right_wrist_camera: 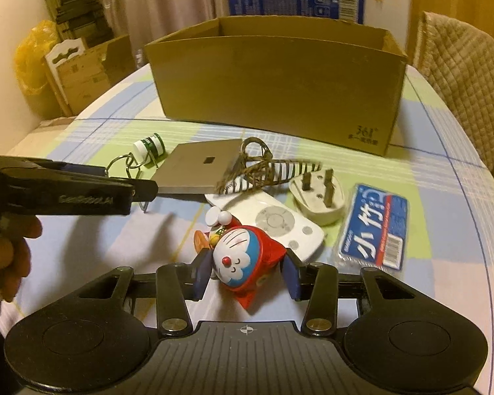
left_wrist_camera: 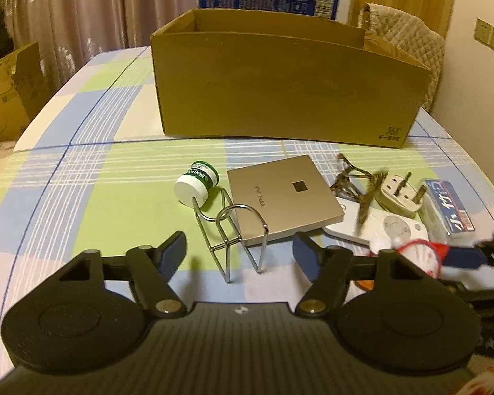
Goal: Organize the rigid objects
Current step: 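Move the left tool to the wire cup holder while the right tool approaches the red Doraemon figure, then grasp the wire cup holder with the left tool while the right tool grasps the Doraemon figure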
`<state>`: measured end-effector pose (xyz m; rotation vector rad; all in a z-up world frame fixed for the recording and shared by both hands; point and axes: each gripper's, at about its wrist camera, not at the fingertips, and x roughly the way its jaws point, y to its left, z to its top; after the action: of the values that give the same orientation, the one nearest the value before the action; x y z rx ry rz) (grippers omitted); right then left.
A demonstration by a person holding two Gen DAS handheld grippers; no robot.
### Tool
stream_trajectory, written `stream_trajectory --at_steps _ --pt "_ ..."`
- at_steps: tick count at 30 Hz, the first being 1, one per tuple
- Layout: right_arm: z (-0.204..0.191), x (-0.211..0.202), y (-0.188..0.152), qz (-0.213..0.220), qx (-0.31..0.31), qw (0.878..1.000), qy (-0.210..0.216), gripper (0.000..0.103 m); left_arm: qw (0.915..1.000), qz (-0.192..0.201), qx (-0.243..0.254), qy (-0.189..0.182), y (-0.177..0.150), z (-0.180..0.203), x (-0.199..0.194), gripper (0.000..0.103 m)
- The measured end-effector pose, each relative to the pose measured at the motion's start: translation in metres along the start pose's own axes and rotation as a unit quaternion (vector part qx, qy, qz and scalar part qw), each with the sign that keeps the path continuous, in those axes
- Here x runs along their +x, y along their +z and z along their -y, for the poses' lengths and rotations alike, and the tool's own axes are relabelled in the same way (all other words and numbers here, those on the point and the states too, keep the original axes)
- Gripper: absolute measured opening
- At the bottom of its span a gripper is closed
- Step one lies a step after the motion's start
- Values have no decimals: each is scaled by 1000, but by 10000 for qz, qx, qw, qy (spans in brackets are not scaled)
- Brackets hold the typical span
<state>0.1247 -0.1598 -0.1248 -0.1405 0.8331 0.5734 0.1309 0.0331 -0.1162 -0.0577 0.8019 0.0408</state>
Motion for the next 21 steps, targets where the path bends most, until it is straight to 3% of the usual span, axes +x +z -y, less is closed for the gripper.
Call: stream_trajectory --at_steps 11,21 --pt "-2 -11 -8 -34 307 9995 -85 42 9995 -144 105 248 -9 -10 -6 26" --pt "-3 -11 -9 -22 312 9994 -115 42 9992 -51 311 236 -9 -13 -3 25"
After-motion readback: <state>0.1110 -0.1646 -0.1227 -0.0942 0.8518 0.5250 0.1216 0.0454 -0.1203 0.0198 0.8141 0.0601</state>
